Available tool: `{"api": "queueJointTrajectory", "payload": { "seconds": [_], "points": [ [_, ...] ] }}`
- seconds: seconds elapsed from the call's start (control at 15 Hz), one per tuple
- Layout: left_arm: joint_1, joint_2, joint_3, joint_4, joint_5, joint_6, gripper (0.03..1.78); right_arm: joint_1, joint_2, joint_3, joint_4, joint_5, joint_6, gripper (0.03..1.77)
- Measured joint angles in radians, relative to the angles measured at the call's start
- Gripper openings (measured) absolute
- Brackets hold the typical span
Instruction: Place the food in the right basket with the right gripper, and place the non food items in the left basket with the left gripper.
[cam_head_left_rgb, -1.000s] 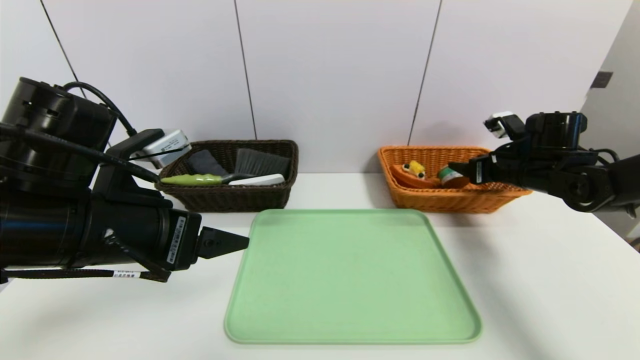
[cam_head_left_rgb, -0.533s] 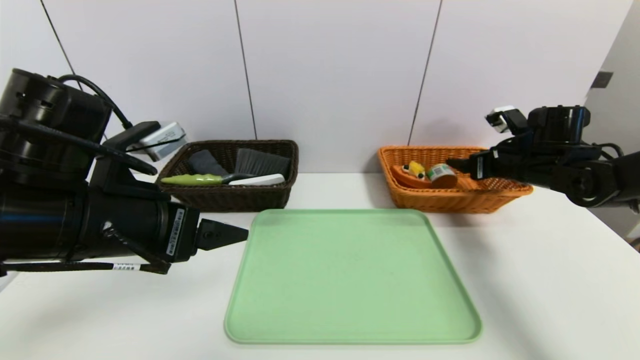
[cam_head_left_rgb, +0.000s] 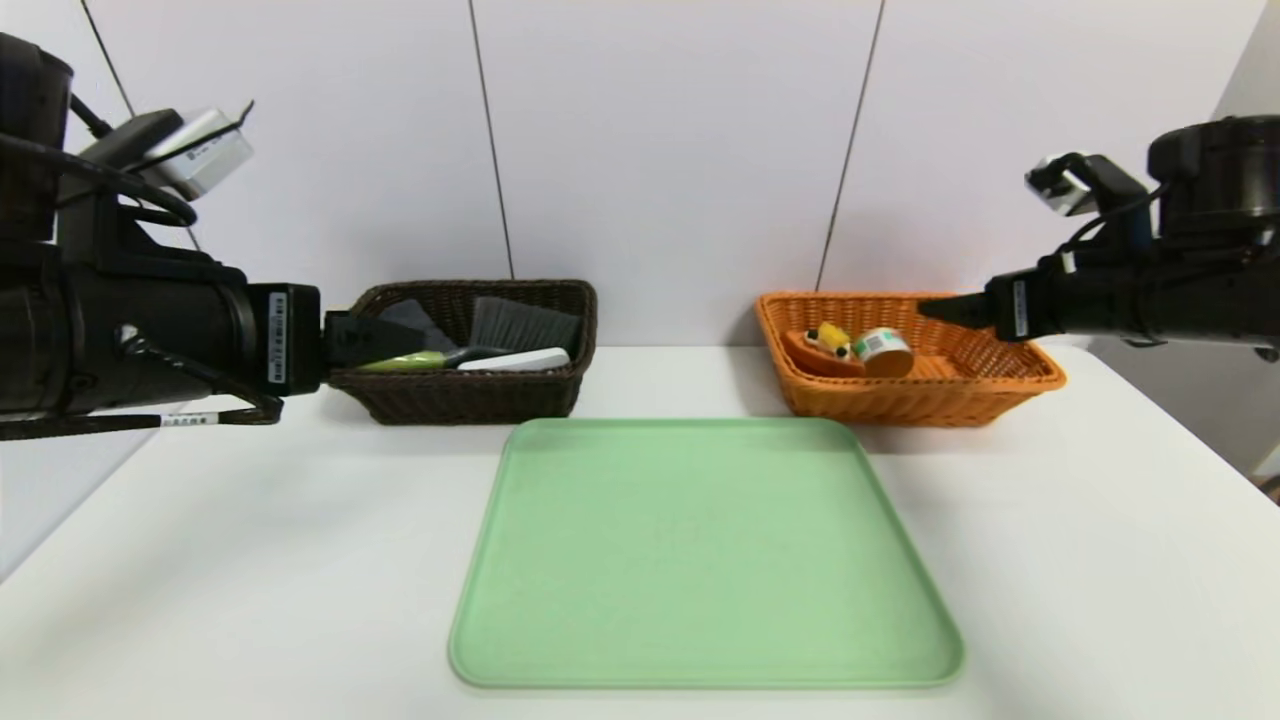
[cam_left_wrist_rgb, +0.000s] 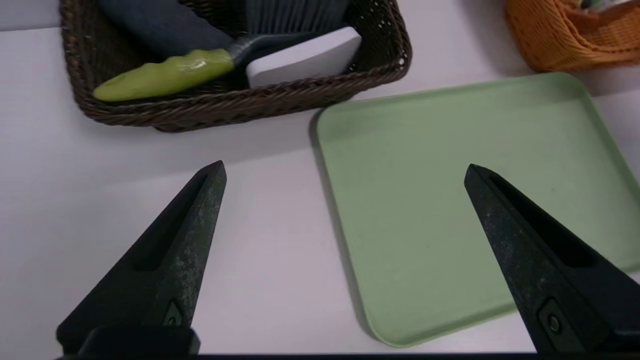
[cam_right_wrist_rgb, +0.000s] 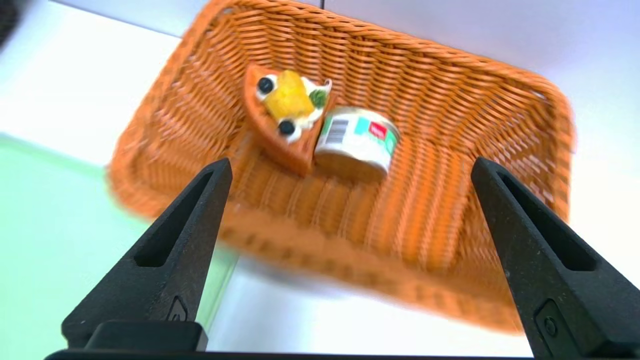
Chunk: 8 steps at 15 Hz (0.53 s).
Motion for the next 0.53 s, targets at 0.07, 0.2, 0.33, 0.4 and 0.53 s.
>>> {"api": "queueJointTrajectory", "payload": {
  "seconds": [0.07,0.2,0.33,0.4,0.53],
  "points": [
    [0.015,-0.009,-0.001,0.004,0.029,0.000,1.69,0.002,-0.059,0.015,0.049,-0.005,-0.001,1.66],
    [0.043,-0.025,0.005,0.010,0.076,-0.003,1.69,-0.001,-0.191,0.065,0.132,-0.034,-0.005,1.67],
    [0.054,-0.056,0.022,0.032,0.094,-0.003,1.69,-0.003,-0.333,0.124,0.200,-0.069,-0.007,1.68],
    [0.057,-0.082,0.033,0.042,0.113,-0.003,1.69,-0.005,-0.413,0.157,0.234,-0.081,-0.009,1.68],
    [0.058,-0.154,0.064,0.072,0.170,-0.005,1.69,-0.005,-0.558,0.213,0.295,-0.093,-0.008,1.69]
  ]
}}
